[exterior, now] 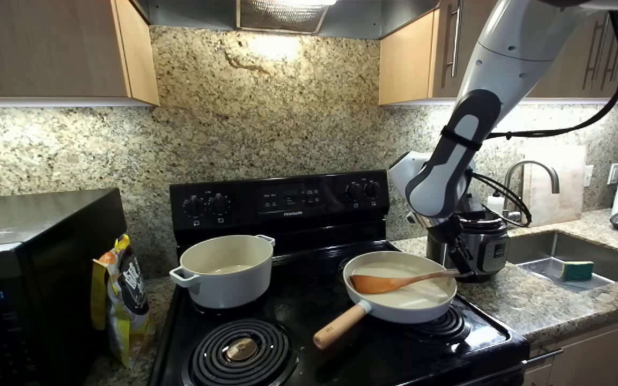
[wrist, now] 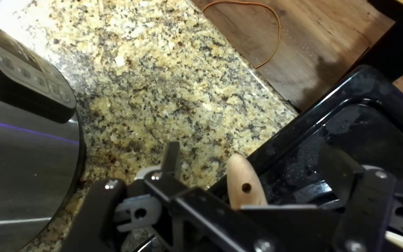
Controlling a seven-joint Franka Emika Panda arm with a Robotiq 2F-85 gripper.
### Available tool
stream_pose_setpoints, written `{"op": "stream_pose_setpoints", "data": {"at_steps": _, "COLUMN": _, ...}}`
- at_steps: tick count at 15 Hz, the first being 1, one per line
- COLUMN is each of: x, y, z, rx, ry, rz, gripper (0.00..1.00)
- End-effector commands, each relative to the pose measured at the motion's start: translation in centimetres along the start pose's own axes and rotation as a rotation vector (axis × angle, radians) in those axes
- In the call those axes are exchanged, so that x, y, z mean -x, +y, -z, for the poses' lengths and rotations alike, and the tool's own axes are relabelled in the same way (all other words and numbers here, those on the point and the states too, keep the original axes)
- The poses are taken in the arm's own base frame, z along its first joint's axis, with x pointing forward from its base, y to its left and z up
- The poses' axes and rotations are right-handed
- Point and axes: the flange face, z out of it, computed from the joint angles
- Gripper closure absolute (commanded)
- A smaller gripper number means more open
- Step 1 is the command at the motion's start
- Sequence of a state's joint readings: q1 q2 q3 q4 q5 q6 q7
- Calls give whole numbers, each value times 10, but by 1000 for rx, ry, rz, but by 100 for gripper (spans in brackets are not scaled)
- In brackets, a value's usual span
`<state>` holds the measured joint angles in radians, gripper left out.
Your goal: Use the wooden spatula to stir the pan
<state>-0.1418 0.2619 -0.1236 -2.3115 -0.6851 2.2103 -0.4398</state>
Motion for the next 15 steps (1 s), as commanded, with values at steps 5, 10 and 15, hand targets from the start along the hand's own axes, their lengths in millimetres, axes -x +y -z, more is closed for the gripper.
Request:
{"op": "stream_pose_setpoints", "data": {"at_steps": 5, "x": -13, "y": 7, "z": -8, "rx": 17, "ry": -1, "rz": 82, "gripper": 0}}
{"op": "stream_pose_setpoints", "data": {"at_steps": 10, "x": -23, "y": 10, "z": -12, "rx": 14, "ry": -13, "rz": 104, "gripper": 0}}
{"op": "stream_pose_setpoints", "data": {"at_steps": 15, "x": -25, "y": 11, "z": -9, "rx": 23, "ry": -11, "rz": 100, "gripper": 40}}
